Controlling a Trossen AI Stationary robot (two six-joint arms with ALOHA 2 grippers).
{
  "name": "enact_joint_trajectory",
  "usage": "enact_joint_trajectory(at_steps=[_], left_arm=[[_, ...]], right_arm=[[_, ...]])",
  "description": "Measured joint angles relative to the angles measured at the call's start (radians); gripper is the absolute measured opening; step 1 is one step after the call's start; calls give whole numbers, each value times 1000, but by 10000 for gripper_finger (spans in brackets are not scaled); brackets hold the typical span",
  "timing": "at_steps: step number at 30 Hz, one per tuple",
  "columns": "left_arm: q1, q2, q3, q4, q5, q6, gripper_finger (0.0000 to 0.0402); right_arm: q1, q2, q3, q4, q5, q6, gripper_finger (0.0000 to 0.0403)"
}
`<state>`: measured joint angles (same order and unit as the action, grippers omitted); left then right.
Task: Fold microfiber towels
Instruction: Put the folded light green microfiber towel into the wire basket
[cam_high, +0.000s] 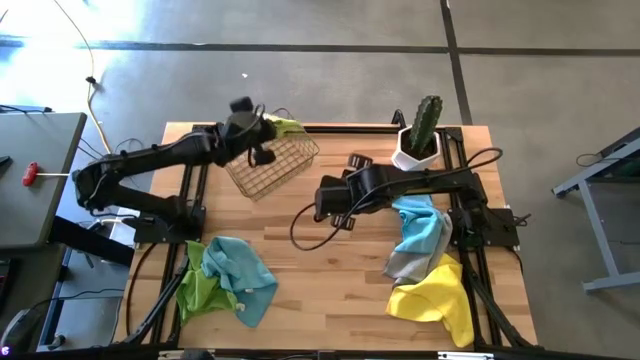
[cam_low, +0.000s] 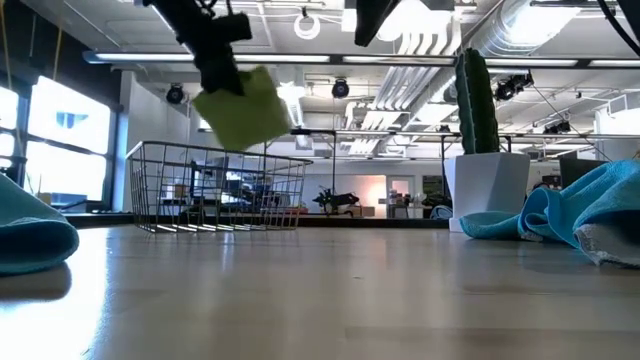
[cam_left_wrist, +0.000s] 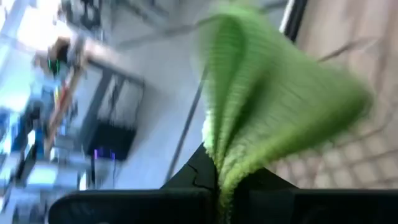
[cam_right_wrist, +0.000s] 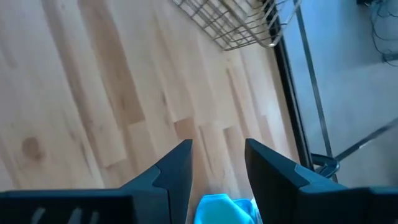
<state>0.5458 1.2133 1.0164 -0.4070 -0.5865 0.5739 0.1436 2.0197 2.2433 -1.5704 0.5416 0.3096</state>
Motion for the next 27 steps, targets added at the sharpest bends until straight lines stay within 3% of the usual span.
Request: enact_joint_trajectory(at_steps=[3,5,16,27], left_arm=[[68,16,0,-35,38,-11,0],[98,33,-1,-67,127,18,0],[162,158,-1,-12,384,439,0],[199,320,-1,127,429,598,0]], right_arm=[[-18,0,0,0,8,5,138],[-28,0,0,-1,9,5,138],[-53,0,0,0,8,7,138],[-43,1,0,0,7,50,138]])
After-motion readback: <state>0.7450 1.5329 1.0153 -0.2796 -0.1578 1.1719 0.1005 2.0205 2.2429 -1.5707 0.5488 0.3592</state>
